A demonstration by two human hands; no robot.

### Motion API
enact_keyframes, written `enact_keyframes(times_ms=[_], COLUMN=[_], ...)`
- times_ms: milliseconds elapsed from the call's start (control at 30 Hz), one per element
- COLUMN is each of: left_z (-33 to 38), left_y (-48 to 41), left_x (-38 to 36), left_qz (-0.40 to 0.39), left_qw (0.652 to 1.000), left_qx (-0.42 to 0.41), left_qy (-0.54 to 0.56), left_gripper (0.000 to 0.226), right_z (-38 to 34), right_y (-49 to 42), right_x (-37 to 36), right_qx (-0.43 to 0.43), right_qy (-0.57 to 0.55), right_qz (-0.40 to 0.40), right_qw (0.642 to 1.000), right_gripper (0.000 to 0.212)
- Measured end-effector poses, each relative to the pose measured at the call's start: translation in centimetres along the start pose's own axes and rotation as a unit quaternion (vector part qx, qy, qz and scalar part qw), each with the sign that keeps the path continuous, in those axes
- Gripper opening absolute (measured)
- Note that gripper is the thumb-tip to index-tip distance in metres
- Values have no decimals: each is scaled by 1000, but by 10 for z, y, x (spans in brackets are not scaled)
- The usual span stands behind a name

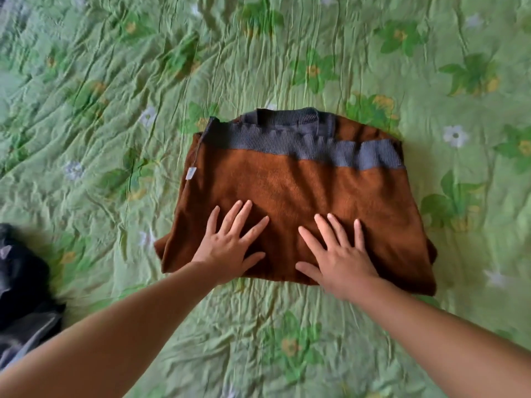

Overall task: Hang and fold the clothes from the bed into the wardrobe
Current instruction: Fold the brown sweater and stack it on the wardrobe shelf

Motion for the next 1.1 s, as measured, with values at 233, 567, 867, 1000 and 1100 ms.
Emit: enact_keyframes(times_ms=[233, 567, 867, 1000, 1100], left_z=[-45, -132, -145, -122, -102], left_y=[-96, -138, -92, -4, 68], left_x=[77, 100, 109, 94, 69], left_qz=[85, -27, 193, 148, 66], left_qw=[990, 978, 881, 921, 958], left_qx=[96, 206, 264, 146, 55], left_qy=[50, -28, 343, 328, 274], left_gripper=[67, 71, 47, 39, 42], right_z=[83, 136, 109, 80, 59], right_y=[-83, -91, -30, 48, 101], right_x=[108, 122, 105, 94, 55], right_qx=[-126, -155, -42, 21, 83], right_qy=[8, 16, -104, -85, -51], right_qz=[155, 154, 256, 287, 180], right_qw=[980, 976, 960, 954, 979], right_gripper=[66, 29, 26, 19, 25])
Point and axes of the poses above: each hand's wrist, its own y-axis away from the middle knuckle, its own x-axis out of the back of the hand, z = x × y, the point moved 5 cm from there along -y, towards the middle knuckle, and after that the axes turned 2 degrees about y, right-handed, at the moved point
